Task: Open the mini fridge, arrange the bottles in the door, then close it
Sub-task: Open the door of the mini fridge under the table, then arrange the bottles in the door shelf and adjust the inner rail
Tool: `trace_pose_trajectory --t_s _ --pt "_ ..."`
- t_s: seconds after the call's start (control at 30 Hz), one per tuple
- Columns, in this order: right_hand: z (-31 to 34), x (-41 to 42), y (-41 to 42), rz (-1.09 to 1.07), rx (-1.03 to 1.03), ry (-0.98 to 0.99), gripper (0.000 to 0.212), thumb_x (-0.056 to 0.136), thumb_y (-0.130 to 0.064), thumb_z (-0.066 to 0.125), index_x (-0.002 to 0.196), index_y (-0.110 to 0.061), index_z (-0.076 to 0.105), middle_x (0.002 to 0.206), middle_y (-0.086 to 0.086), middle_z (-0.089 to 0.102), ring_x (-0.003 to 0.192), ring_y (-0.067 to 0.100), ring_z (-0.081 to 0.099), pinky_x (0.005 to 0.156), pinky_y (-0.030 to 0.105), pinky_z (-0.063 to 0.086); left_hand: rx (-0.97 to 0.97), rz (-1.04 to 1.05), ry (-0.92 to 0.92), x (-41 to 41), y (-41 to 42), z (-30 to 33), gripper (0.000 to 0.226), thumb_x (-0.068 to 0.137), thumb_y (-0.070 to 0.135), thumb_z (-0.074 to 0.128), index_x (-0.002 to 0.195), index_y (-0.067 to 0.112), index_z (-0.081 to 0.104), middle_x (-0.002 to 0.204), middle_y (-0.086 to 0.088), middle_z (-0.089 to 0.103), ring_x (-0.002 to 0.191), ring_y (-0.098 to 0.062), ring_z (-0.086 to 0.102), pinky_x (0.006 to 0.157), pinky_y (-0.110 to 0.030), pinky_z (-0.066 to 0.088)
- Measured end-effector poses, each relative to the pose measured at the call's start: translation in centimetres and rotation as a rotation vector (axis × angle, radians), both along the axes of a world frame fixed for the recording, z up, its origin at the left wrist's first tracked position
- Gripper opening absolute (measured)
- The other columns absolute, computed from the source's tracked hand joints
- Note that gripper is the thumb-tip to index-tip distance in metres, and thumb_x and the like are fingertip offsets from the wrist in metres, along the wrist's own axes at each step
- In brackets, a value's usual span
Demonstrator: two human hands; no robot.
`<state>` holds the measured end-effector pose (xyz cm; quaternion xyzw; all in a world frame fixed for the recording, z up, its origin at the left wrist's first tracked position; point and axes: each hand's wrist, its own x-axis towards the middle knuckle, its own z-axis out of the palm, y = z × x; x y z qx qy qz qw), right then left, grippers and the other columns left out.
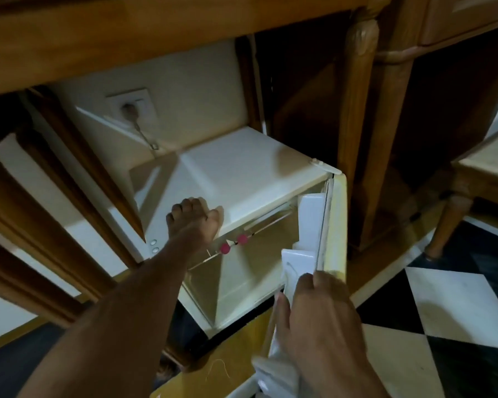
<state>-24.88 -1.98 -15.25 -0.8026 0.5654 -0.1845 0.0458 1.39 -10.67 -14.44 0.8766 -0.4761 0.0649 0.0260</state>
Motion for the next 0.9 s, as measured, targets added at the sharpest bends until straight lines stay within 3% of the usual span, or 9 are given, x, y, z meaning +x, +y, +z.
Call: trace_pose_trajectory --t_s 0.07,0.13,0.27,0.37,0.43,0.63,0.73,0.8,0.9 --pt "-0.9 -0.8 0.7 -0.083 0.086 0.060 0.073 0.059 -0.043 0.080 0.105 0.013 0.065 0.103 0.037 0.062 0.102 0.052 0.060 0.090 0.059 0.050 0.010 0.019 0.005 0.3 -0.8 -0.3 0.076 0.094 0.060 0.027 0.142 0.002 0.037 0.146 -0.024 0.042 0.134 -0.040 0.041 0.109 -0.050 0.035" --pt "-2.6 -2.1 0.8 -0.139 0.092 0.047 0.093 0.053 -0.042 0.082 0.118 0.019 0.054 0.120 0.044 0.053 0.119 0.059 0.046 0.102 0.065 0.035 -0.003 0.018 0.020 0.9 -1.2 -0.9 0.080 0.092 0.064 0.023 0.141 0.003 0.037 0.149 -0.023 0.040 0.137 -0.039 0.038 0.110 -0.051 0.033" --pt "-4.4 -5.6 -0.4 -0.226 0.013 0.063 0.095 0.071 -0.055 0.045 0.130 0.019 0.041 0.135 0.043 0.040 0.132 0.057 0.031 0.110 0.064 0.019 0.005 -0.001 0.001 1.6 -1.5 -1.6 0.085 0.089 0.067 0.016 0.141 0.003 0.036 0.150 -0.025 0.038 0.139 -0.041 0.036 0.110 -0.052 0.031" --pt "-5.1 -8.1 -2.3 -0.316 -0.046 0.049 0.091 0.077 -0.055 0.041 0.139 0.011 0.031 0.141 0.038 0.038 0.137 0.052 0.024 0.113 0.062 0.009 -0.025 -0.043 -0.005 1.1 -1.2 -1.6 0.090 0.087 0.066 0.012 0.142 -0.001 0.037 0.150 -0.031 0.038 0.140 -0.046 0.035 0.112 -0.055 0.031" --pt "-5.6 -9.5 -3.5 -0.380 -0.085 0.026 0.089 0.079 -0.054 0.042 0.144 0.004 0.024 0.145 0.034 0.034 0.140 0.050 0.017 0.114 0.061 0.004 -0.057 -0.139 -0.101 0.9 -0.9 -2.0 0.080 0.092 0.055 0.017 0.144 -0.002 0.038 0.150 -0.036 0.037 0.141 -0.052 0.034 0.113 -0.058 0.030" --pt "-5.8 -12.9 -8.2 -0.493 -0.118 -0.092 0.085 0.081 -0.061 0.040 0.141 -0.002 0.030 0.149 0.025 0.034 0.142 0.045 0.017 0.114 0.062 0.011 -0.081 -0.149 0.000 -0.3 -2.6 -0.9 0.084 0.082 0.057 0.004 0.112 -0.003 0.054 0.115 -0.031 0.062 0.112 -0.045 0.058 0.096 -0.052 0.047" --pt "-5.9 -14.4 -9.9 -0.472 -0.128 -0.047 0.080 0.084 -0.058 0.042 0.139 -0.001 0.034 0.150 0.025 0.033 0.143 0.043 0.017 0.113 0.061 0.015 -0.098 -0.103 -0.050 -0.5 -2.8 -1.3 0.079 0.089 0.054 0.013 0.117 -0.009 0.052 0.118 -0.036 0.059 0.111 -0.051 0.057 0.095 -0.053 0.048" --pt "-6.3 -15.5 -10.8 -0.447 -0.154 -0.047 0.074 0.087 -0.052 0.050 0.139 -0.001 0.034 0.151 0.024 0.031 0.144 0.042 0.016 0.114 0.061 0.016 -0.100 -0.095 -0.059 -0.2 -2.7 -1.7 0.062 0.091 0.046 0.026 0.107 -0.006 0.056 0.111 -0.033 0.060 0.106 -0.051 0.057 0.092 -0.056 0.047" --pt "-7.9 -15.9 -10.2 -0.463 -0.248 -0.193 0.063 0.088 -0.041 0.055 0.135 -0.003 0.038 0.145 0.025 0.040 0.138 0.041 0.030 0.114 0.056 0.023 -0.095 -0.072 -0.022 -0.2 -2.8 -1.5 0.050 0.093 0.038 0.033 0.105 -0.004 0.057 0.113 -0.033 0.057 0.109 -0.051 0.052 0.093 -0.060 0.044"
